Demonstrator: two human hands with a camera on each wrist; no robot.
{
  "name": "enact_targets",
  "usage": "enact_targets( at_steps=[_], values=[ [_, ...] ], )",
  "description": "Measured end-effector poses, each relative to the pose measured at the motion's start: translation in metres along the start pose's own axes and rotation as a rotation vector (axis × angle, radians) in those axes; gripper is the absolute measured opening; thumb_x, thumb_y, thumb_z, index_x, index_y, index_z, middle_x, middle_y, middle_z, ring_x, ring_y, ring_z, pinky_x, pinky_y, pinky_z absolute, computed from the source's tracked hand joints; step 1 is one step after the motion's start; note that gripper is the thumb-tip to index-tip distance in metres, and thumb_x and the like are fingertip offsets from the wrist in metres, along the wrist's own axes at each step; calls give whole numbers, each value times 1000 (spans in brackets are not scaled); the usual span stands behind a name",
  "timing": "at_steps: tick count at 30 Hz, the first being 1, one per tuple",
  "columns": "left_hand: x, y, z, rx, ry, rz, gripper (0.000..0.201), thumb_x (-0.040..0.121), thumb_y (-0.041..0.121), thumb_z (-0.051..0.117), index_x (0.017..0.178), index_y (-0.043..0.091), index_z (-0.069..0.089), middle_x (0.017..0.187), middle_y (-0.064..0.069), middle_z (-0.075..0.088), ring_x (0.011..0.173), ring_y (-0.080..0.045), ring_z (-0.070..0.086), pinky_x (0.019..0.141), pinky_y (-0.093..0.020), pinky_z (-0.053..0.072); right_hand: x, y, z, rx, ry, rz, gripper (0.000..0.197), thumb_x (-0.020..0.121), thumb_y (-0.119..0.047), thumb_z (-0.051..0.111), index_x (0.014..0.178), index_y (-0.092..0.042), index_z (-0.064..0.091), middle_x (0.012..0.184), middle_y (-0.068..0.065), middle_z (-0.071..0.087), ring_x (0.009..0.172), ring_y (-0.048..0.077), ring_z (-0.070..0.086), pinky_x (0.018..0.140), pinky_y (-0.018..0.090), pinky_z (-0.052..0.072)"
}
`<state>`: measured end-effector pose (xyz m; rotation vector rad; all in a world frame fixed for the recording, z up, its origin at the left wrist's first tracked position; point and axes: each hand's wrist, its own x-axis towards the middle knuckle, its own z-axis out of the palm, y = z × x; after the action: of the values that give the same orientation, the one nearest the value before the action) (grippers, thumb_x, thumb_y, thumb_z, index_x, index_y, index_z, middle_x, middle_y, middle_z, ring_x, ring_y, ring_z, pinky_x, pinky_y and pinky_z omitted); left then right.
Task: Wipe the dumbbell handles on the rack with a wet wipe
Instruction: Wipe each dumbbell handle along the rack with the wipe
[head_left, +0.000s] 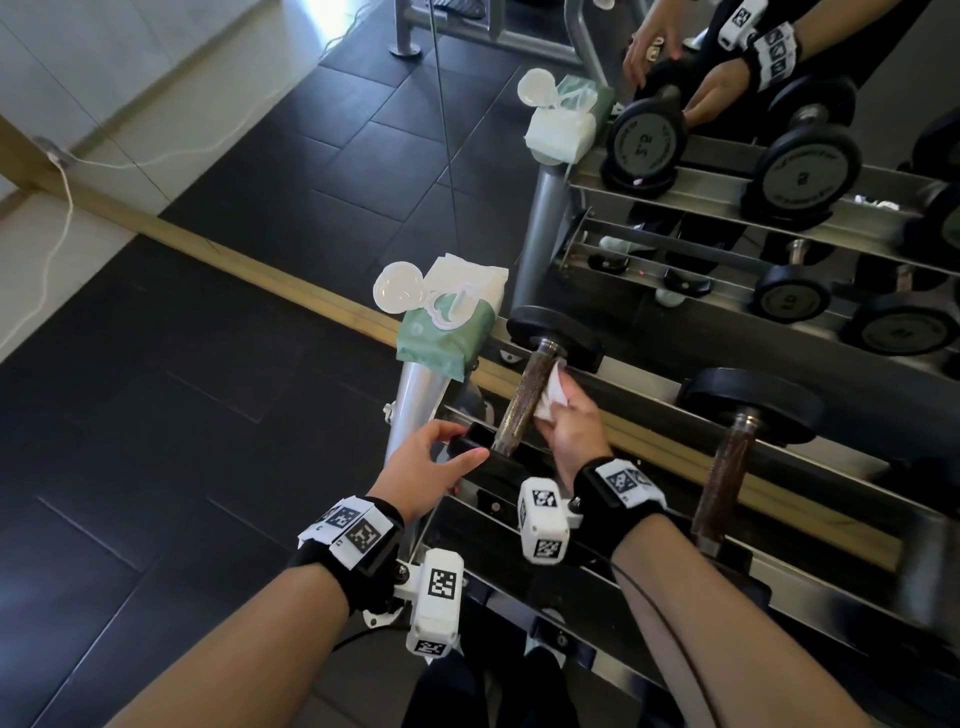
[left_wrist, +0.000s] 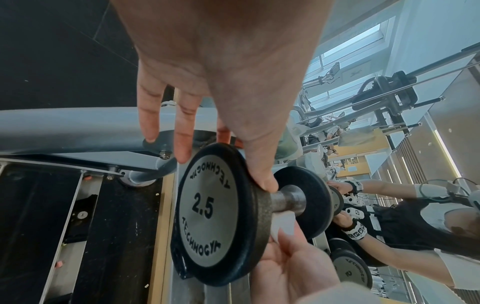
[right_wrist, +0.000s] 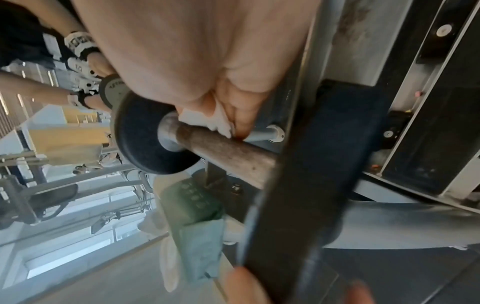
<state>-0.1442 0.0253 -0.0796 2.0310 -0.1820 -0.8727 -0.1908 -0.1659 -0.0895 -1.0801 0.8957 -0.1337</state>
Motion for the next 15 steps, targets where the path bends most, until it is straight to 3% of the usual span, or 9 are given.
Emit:
enact_targets(
  at_steps=[3, 5, 7, 8, 11, 13, 15],
  values=[
    [0, 0, 0, -2, 4, -1, 43, 81, 49, 75, 118, 33, 59, 118, 16, 59, 86, -10, 70, 81, -33, 60, -23, 15, -10, -102, -27, -3, 56, 97, 4, 35, 132, -32, 61, 133, 2, 60, 121, 20, 60, 112, 39, 42],
    [0, 0, 0, 9, 4, 0, 42, 80, 50, 74, 116, 36, 58, 118, 16, 59, 82, -7, 71, 76, -26, 59, -33, 19, -20, -151, -67, 6, 53, 98, -1, 39, 113, -41, 71, 127, -2, 65, 111, 13, 65, 101, 28, 50],
    [0, 0, 0, 11, 5, 2, 43, 79, 51, 74, 116, 36, 58, 118, 17, 59, 80, -5, 70, 75, -25, 59, -31, 15, -27, -131, -35, 14, 48, 96, -1, 44, 99, -36, 76, 118, 3, 71, 98, 9, 70, 87, 21, 56],
    [1, 0, 0, 8, 6, 1, 44, 79, 51, 75, 116, 36, 58, 119, 17, 59, 83, -5, 70, 79, -28, 59, -26, 13, -27, -108, -4, 25, 46, 96, 0, 43, 98, -33, 76, 117, 6, 71, 98, 13, 71, 90, 25, 56],
    [2, -2, 1, 8, 20, -8, 46, 79, 50, 76, 119, 33, 60, 120, 15, 59, 99, -10, 66, 91, -39, 57, -13, 6, -14, -105, 11, 51, 49, 97, 1, 37, 123, -28, 68, 131, 9, 63, 118, 25, 60, 110, 43, 43],
    [3, -3, 1, 0, 25, -11, 46, 79, 50, 76, 118, 32, 61, 120, 12, 60, 103, -12, 65, 93, -41, 56, -12, 4, -2, -155, -24, 27, 56, 96, 3, 34, 140, -24, 55, 141, 7, 56, 125, 23, 55, 114, 42, 38],
    [2, -4, 2, -10, 21, -13, 46, 78, 50, 77, 118, 32, 60, 121, 11, 60, 104, -13, 65, 94, -43, 55, -16, 8, 0, -177, -51, -7, 59, 96, 3, 32, 147, -22, 47, 146, 4, 51, 129, 21, 52, 115, 37, 37]
  ],
)
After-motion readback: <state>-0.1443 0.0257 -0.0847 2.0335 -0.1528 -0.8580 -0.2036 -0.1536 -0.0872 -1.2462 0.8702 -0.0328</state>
